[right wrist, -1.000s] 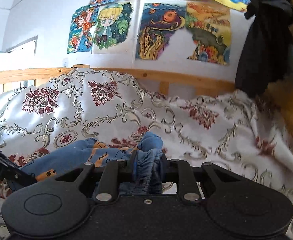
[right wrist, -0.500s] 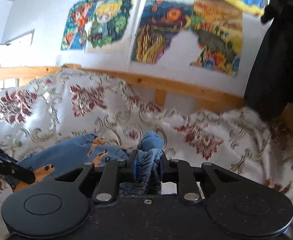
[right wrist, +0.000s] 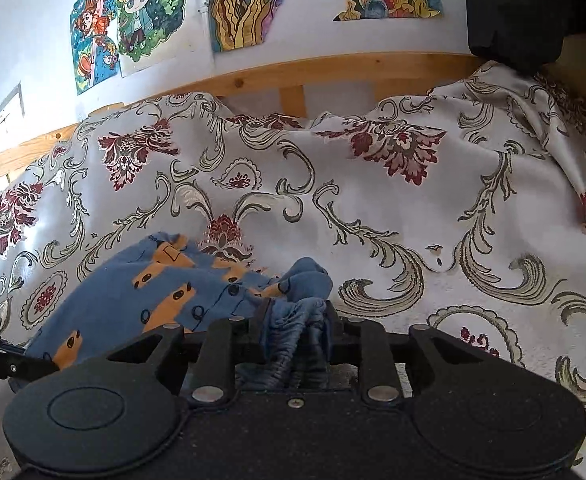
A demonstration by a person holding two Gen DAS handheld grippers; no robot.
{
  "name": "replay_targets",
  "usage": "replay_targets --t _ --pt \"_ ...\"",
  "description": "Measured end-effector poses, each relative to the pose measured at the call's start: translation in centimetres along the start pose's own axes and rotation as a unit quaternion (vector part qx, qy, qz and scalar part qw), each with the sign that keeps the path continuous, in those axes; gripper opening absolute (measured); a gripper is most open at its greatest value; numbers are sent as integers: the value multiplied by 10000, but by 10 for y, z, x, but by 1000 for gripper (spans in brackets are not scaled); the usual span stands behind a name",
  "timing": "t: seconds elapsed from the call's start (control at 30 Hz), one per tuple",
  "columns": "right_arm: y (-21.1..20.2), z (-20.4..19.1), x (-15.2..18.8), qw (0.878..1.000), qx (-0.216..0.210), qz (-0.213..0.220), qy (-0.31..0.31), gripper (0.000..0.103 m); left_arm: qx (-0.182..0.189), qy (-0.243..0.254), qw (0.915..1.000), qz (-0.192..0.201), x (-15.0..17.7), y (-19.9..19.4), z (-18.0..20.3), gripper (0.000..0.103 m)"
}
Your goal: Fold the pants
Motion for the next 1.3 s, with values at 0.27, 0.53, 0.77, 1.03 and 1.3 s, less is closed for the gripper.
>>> replay_targets --t 0.27,0.53,0.77,1.03,1.3 --pt "-4 -1 -2 9999 121 18 -20 32 -64 -69 9999 -78 -2 -3 -1 36" --pt "-29 -4 -11 9996 244 142 -54 68 -248 -165 9996 -15 -6 -21 0 64" --pt "-71 -21 -23 9984 324 414 -218 90 -576 -89 9973 449 -12 -56 13 92" --pt "-139 -51 -18 9962 445 678 -306 102 -1117 160 9879 1063 -6 -100 40 103" --pt "-209 -83 6 9936 810 733 -302 102 -1384 535 9787 1416 32 -132 69 103"
Point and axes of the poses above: each gripper's, at about its wrist camera, not at the fingertips, and y roughly the way its jaws point, z to its right, x to its underside, the point moved 6 cm from there along y, roughly the way its jaws point, and after that the axes turned 1 degree about -y, right-handed, at the moved point
